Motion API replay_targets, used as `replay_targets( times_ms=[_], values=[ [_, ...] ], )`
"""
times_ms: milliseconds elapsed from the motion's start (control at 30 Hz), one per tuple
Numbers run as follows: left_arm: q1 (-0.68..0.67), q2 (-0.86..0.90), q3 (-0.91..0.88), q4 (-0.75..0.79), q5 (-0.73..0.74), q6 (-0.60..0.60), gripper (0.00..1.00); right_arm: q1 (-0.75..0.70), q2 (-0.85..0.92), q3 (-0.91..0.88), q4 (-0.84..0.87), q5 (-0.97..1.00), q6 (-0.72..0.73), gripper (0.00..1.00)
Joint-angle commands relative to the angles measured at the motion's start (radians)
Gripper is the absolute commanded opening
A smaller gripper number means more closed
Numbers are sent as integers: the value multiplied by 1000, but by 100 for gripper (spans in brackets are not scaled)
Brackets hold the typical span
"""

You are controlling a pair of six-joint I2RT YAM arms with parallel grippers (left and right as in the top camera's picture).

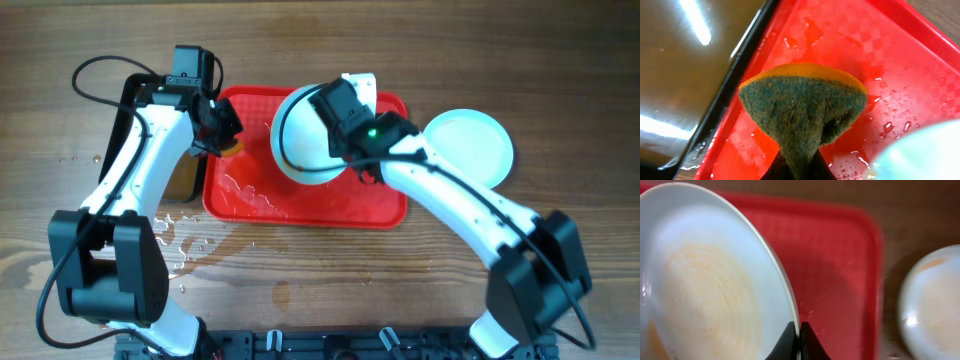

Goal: Clean dirty plates on tray and stack at the side
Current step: 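Scrub the plate again with the sponge while the right gripper holds it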

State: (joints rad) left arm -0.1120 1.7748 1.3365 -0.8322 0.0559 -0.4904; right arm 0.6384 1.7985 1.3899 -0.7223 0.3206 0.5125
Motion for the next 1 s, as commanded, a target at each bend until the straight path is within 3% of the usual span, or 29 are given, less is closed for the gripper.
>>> replay_targets(
  times_ms=[0, 167, 367, 467, 633, 867, 967],
  values=[
    [-44, 39, 18, 30, 34, 16, 4, -72, 104, 3, 18, -294, 11, 4],
    [-117, 108, 18, 81, 49, 7, 4, -97, 228, 3, 93, -410, 14, 4],
    [-213, 215, -2, 89, 36, -164, 4, -125, 266, 3, 127, -459, 31, 5],
    [-253, 250, -34, 88, -61, -226, 4, -137, 267, 3, 127, -459, 32, 4],
    [-288, 253, -73, 39, -162, -229, 4, -140, 271, 3, 127, -459, 37, 4],
    [-315, 253, -74, -113, -56, -145, 4, -143, 274, 3, 128, -459, 40, 4],
    [-319, 253, -76, -93, -46, -146, 4, -143, 274, 3, 131, -459, 40, 4]
  ],
)
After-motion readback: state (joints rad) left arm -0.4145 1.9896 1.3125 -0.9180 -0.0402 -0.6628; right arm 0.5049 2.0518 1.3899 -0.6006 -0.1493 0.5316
